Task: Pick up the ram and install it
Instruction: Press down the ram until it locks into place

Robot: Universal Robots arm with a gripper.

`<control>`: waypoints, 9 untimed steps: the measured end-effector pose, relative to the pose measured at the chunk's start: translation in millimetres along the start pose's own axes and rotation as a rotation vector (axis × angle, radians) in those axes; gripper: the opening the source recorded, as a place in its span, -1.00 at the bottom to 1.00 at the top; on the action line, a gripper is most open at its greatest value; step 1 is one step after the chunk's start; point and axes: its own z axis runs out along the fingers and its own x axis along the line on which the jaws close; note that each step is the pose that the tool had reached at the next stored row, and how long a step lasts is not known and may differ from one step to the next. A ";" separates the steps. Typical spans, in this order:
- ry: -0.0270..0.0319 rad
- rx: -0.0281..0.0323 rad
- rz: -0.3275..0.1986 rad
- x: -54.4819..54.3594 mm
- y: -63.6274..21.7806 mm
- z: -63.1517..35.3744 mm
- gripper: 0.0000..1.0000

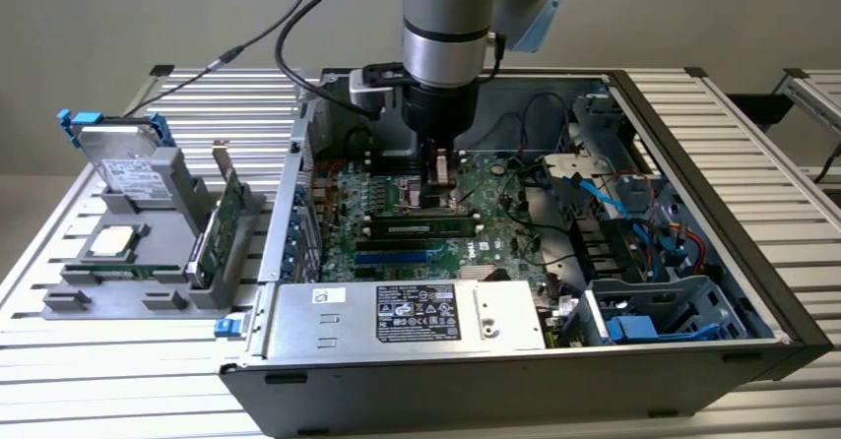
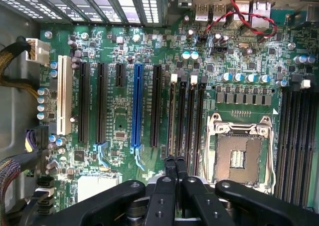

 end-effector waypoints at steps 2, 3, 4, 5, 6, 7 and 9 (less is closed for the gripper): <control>-0.0001 -0.0034 0.000 -0.4 0.1 2.7 -0.80; 0.0000 -0.0054 0.000 -0.6 0.1 4.0 -0.80; 0.0000 -0.0072 0.000 -0.8 0.1 5.4 -0.80; -0.0002 -0.0089 0.000 -1.0 0.1 6.8 -0.80; -0.0003 -0.0110 0.000 -1.2 0.0 8.2 -0.80; -0.0004 -0.0131 0.000 -1.3 0.0 9.5 -0.80; -0.0005 -0.0179 0.000 -1.5 0.0 12.3 -0.80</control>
